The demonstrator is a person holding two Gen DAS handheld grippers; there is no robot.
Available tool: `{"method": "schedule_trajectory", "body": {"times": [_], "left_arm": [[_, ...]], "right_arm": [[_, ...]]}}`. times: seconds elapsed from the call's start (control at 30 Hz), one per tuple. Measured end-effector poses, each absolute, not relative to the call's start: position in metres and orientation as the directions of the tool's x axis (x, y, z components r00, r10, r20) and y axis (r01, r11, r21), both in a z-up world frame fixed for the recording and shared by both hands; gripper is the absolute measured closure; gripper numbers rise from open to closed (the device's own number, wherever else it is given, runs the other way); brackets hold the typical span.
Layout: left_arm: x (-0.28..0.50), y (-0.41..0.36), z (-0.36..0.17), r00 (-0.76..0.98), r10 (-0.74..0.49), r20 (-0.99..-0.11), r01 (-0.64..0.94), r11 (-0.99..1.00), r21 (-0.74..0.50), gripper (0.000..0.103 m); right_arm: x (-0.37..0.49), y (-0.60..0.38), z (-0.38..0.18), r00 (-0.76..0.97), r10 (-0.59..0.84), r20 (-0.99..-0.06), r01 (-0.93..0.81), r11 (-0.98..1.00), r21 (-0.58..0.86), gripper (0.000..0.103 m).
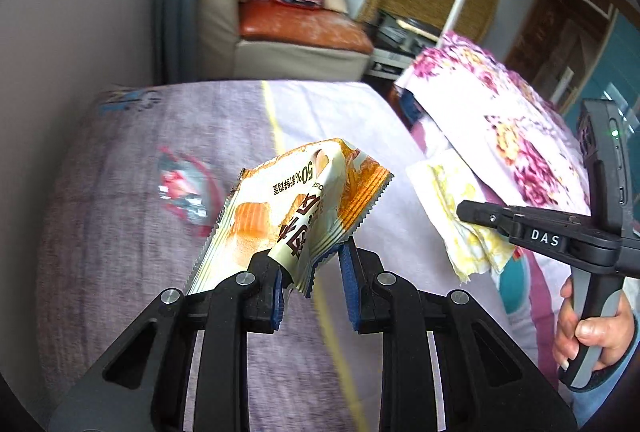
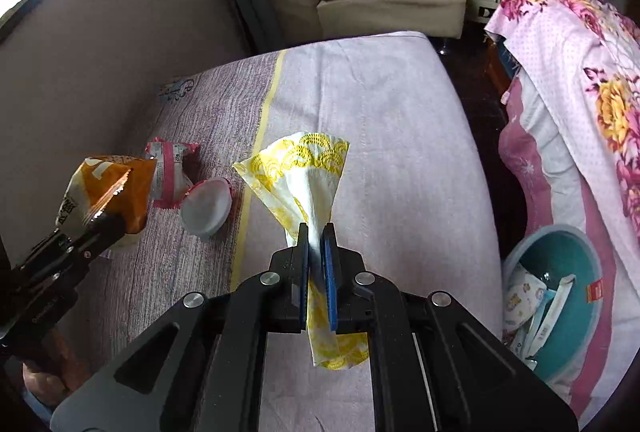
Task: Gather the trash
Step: 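Carry the snack bag and wrapper over the teal bin and release both inside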
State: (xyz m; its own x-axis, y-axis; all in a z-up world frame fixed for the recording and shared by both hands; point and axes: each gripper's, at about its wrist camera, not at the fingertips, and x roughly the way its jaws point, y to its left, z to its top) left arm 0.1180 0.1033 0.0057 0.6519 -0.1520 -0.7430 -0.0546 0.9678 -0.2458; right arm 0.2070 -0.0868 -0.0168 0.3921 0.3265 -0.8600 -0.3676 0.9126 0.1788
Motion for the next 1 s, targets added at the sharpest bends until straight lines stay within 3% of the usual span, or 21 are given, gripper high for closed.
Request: {"method": "schedule_trajectory", "body": {"times": [1.0], "left_arm": [[0.179, -0.173, -0.033, 0.424, -0.356, -0.833, 0.318, 0.92, -0.231, 0.078]], "right_arm": [[0.165, -0.336, -0.006, 0.571, 0.222, -0.79, -0.006, 0.964, 0.267, 0.096]]}}
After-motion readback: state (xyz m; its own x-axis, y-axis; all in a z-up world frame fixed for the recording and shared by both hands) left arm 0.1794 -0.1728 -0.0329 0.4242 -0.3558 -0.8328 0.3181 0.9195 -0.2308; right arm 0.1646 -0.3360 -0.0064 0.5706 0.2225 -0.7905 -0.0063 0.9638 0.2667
